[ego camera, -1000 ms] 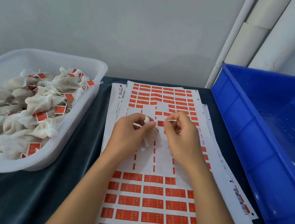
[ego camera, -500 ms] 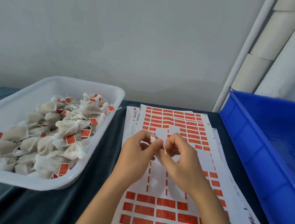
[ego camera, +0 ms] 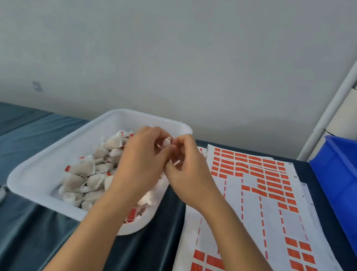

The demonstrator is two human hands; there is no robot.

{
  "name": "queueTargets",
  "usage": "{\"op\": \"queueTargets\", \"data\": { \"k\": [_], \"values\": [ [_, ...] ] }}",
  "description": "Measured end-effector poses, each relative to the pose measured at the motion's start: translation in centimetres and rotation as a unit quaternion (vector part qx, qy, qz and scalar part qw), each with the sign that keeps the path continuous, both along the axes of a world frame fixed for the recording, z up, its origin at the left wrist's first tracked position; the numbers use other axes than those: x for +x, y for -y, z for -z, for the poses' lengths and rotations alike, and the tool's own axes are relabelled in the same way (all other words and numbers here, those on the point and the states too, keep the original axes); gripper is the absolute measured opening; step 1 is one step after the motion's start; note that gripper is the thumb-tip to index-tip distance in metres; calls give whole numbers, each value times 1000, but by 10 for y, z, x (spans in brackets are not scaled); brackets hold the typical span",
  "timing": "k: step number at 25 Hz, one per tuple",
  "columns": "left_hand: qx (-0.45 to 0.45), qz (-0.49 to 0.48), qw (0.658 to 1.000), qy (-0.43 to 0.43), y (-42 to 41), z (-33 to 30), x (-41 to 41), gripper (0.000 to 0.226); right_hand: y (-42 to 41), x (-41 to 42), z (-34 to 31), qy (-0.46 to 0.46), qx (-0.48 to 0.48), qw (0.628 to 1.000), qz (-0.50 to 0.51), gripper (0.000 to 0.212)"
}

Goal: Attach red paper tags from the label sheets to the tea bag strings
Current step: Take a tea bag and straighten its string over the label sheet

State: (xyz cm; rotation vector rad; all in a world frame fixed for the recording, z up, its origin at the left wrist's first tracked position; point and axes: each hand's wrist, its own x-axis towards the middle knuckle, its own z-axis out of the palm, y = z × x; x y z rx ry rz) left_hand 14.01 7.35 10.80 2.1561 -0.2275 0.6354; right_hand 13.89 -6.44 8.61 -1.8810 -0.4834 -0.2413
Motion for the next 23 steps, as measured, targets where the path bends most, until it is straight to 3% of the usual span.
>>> {"op": "queueTargets", "data": {
  "k": [2, 6, 9, 13, 17, 20, 23],
  "values": [
    [40, -51, 998, 3, -19, 1, 11, 9, -22, 12, -3, -11, -21, 1000, -5, 20],
    [174, -62, 980, -69, -27, 23, 15, 12, -32, 22, 6, -21, -199, 979, 27, 29],
    [215, -60, 974, -46, -16, 24, 7, 19, -22, 19, 12, -35, -203, 978, 35, 43],
    [369, -140, 919, -28, 6, 9, -4, 34, 0, 13, 12, -26, -235, 967, 89, 36],
    [379, -90, 920, 47, 41, 1, -15, 31, 32, -4, 8, -23, -231, 965, 120, 33],
    [323, -17, 946, -9, 93, 27, -27, 40, 69, -19, 15, -42, -281, 944, 167, 31],
    [271, 25, 960, -63, 150, 77, -36, 59, 115, -41, 32, -108, -382, 894, 207, 30]
  ]
}}
